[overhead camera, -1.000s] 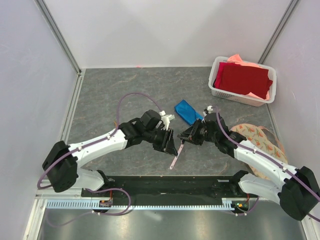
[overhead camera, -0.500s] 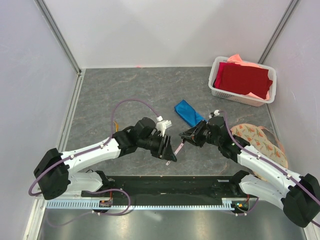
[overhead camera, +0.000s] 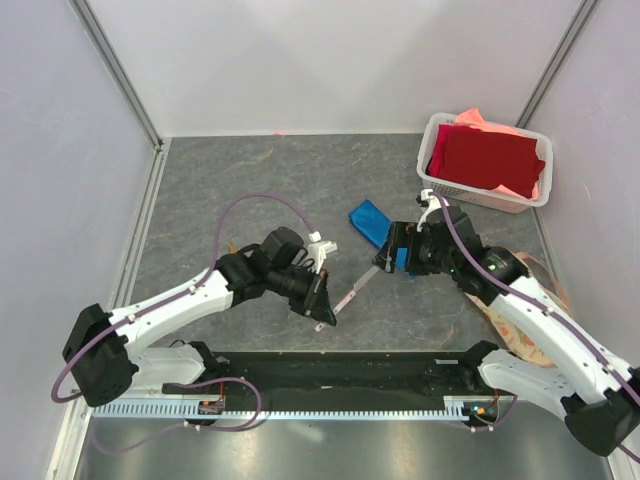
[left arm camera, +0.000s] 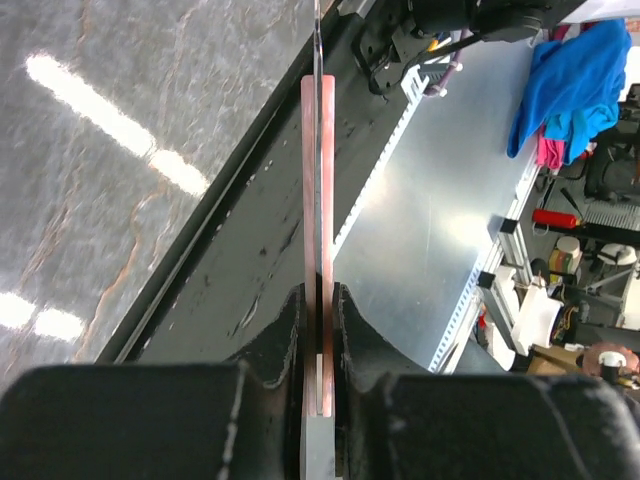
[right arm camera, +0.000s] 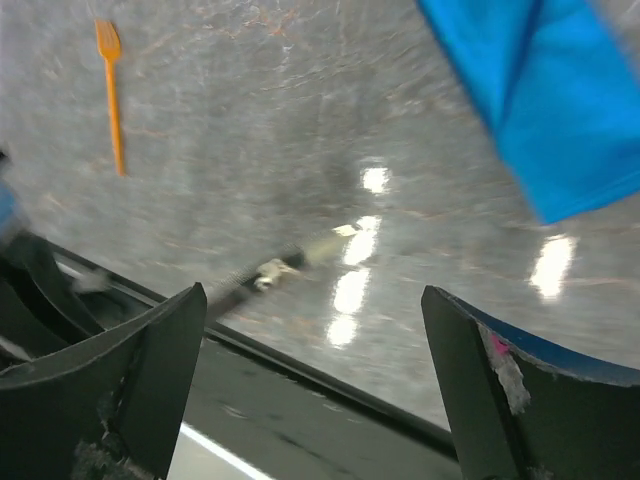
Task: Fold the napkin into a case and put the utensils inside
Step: Pass from the right arm to the left, then pass from the left arm to the right
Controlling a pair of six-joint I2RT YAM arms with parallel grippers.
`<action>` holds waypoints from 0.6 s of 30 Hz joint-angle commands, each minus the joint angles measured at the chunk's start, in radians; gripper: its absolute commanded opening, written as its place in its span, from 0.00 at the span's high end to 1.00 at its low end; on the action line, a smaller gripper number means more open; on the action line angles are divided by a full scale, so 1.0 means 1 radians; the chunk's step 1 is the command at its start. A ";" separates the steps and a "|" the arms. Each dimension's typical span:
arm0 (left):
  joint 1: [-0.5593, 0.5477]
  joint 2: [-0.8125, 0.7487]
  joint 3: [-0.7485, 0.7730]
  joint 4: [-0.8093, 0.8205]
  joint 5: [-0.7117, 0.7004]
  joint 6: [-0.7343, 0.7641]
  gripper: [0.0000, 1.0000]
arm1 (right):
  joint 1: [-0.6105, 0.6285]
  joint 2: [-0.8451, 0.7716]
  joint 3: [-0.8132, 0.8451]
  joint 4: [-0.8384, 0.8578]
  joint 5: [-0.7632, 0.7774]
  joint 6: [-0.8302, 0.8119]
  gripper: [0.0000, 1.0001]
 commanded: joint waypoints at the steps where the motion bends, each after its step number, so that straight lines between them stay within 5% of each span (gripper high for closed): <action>1: 0.061 -0.075 0.024 -0.084 0.142 0.093 0.94 | 0.003 -0.103 0.110 -0.187 0.075 -0.388 0.02; 7: 0.066 -0.096 0.030 -0.075 0.207 0.099 0.98 | 0.004 -0.209 0.186 -0.147 -0.012 -0.579 0.02; 14: 0.066 -0.061 0.057 -0.077 0.228 0.110 0.98 | 0.003 -0.238 0.250 -0.288 -0.263 -1.262 0.02; 18: 0.066 -0.021 0.077 -0.080 0.233 0.117 0.98 | 0.003 -0.210 0.230 -0.262 -0.268 -1.318 0.02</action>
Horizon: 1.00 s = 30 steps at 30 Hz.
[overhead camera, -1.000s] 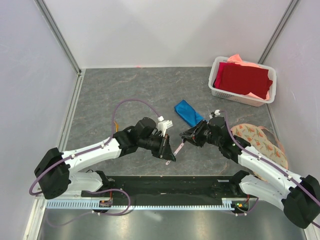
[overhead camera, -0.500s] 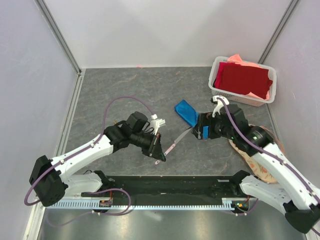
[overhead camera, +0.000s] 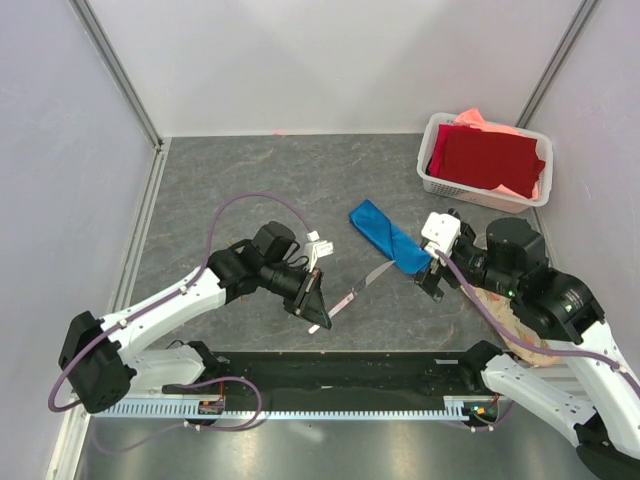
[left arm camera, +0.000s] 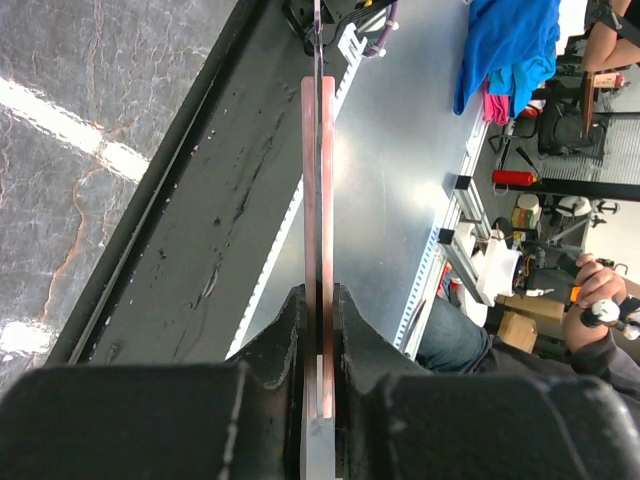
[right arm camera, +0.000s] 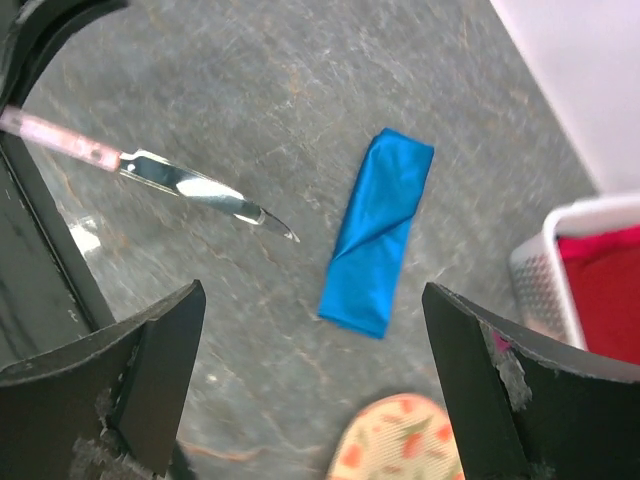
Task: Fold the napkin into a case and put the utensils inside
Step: Pass from the left arm to the right
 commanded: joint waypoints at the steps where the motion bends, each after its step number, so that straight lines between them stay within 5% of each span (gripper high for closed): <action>1: 0.000 0.038 0.064 0.005 0.044 0.056 0.98 | 0.006 0.030 -0.008 -0.050 -0.108 -0.257 0.02; 8: 0.000 0.158 0.151 -0.011 0.026 0.071 0.98 | 0.111 0.092 -0.071 0.012 0.036 -0.188 0.02; 13: 0.000 0.250 0.253 -0.030 0.038 0.082 0.98 | 0.262 0.138 -0.157 0.044 0.274 -0.227 0.03; 30: -0.043 0.325 0.291 -0.050 0.031 0.088 0.98 | 0.262 0.116 -0.260 0.111 0.210 -0.468 0.24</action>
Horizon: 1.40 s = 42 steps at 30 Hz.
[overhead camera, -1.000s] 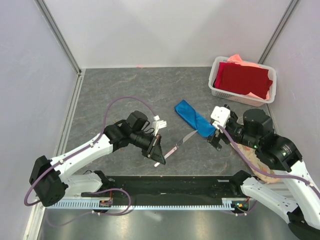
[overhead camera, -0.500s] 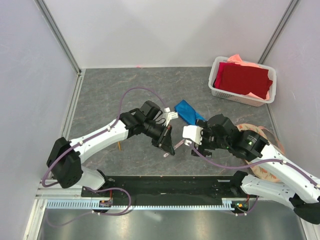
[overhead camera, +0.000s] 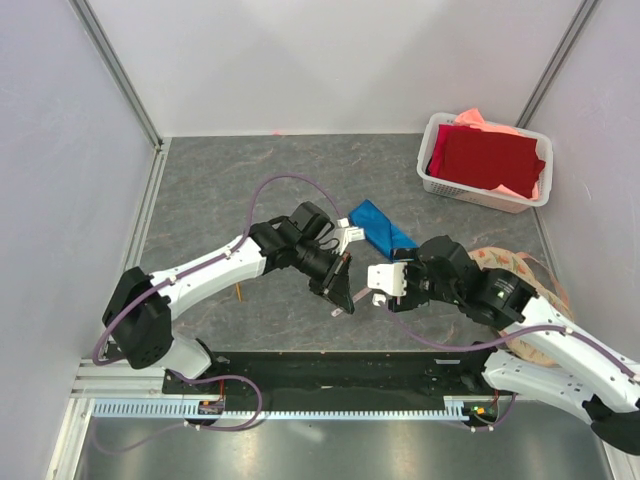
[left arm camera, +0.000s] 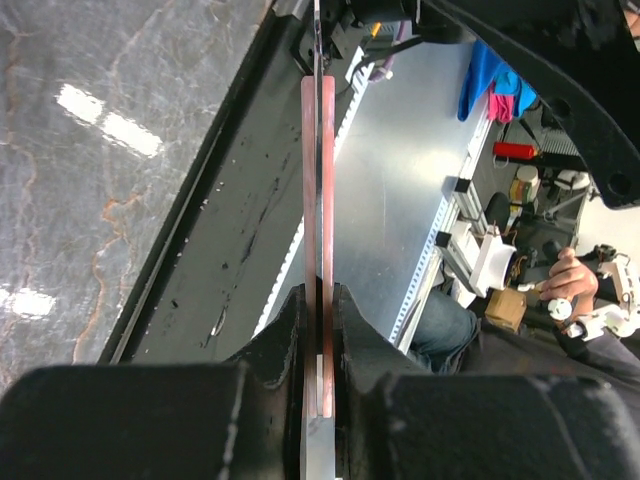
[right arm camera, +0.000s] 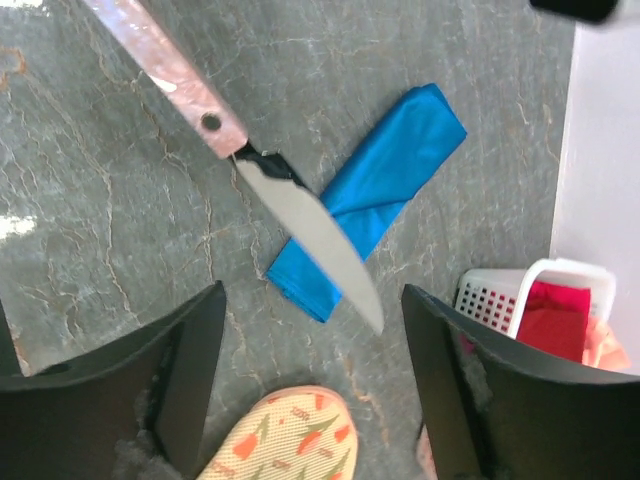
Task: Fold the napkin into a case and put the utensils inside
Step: Pass from the left arm to the right, then insert the knife into the folded napkin.
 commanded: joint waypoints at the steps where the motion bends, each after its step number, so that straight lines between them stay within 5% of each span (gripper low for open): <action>1: -0.029 -0.012 0.023 0.006 0.012 0.034 0.98 | 0.008 0.051 0.002 0.025 -0.042 -0.070 0.25; 26: -0.041 -0.018 0.037 0.001 0.038 0.034 0.96 | 0.006 0.123 0.015 0.057 -0.067 -0.106 0.81; 27: -0.038 -0.020 0.046 -0.002 0.022 0.031 0.93 | 0.006 0.119 0.011 0.054 -0.062 -0.102 0.83; 31: 0.055 -0.039 0.056 0.013 -0.073 -0.047 0.50 | 0.006 0.086 -0.012 0.054 0.049 -0.040 0.83; 33: 0.130 -0.075 0.036 0.039 -0.165 -0.095 0.43 | 0.002 0.077 -0.026 0.050 0.113 0.031 0.85; 36: 0.297 -0.075 0.035 0.125 -0.239 -0.203 0.44 | -0.029 0.076 -0.025 0.030 0.188 0.121 0.92; 42: 0.344 0.150 0.167 0.245 -0.261 -0.291 0.60 | -0.104 0.037 -0.055 0.040 0.266 0.243 0.99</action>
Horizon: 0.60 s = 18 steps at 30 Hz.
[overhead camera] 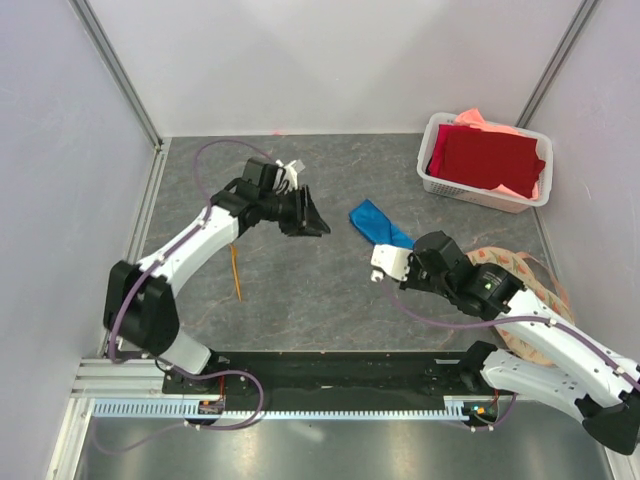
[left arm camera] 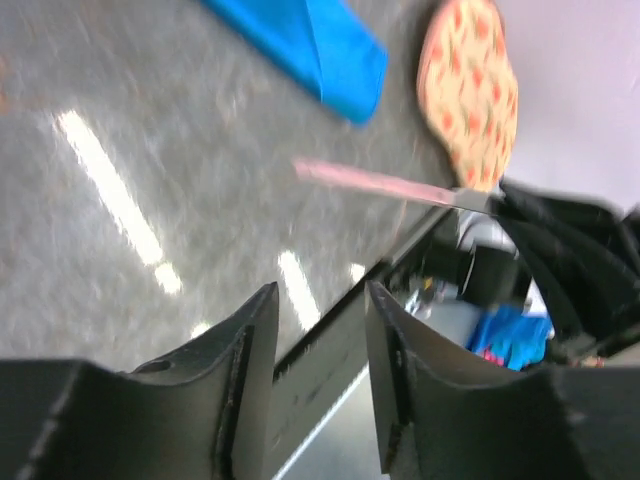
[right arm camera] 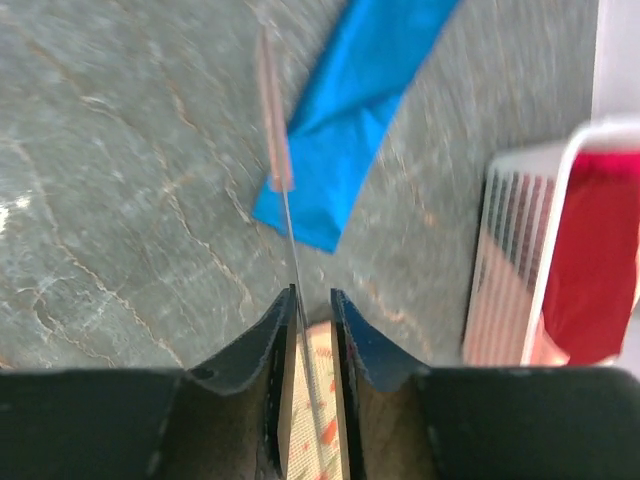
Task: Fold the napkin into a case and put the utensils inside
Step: Insert the knife into the folded napkin.
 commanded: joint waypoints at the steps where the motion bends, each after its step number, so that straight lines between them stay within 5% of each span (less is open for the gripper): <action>1: -0.016 0.175 0.114 0.160 -0.014 -0.129 0.62 | -0.055 -0.039 -0.022 0.025 0.119 0.138 0.99; 7: -0.049 0.367 0.226 0.290 0.025 -0.191 0.69 | -0.105 -0.012 -0.021 0.056 0.092 0.218 1.00; 13: -0.095 0.314 0.214 0.258 -0.026 -0.174 0.68 | -0.107 0.040 0.056 0.022 0.046 0.302 1.00; 15: -0.105 0.282 0.176 0.254 -0.021 -0.163 0.65 | -0.107 0.100 0.094 0.043 0.121 0.420 0.85; 16: -0.110 0.244 0.162 0.246 -0.015 -0.159 0.64 | -0.110 0.127 0.109 0.049 0.162 0.478 0.61; 18: -0.115 0.194 0.113 0.240 -0.009 -0.162 0.62 | -0.124 0.212 0.132 0.043 0.155 0.531 0.46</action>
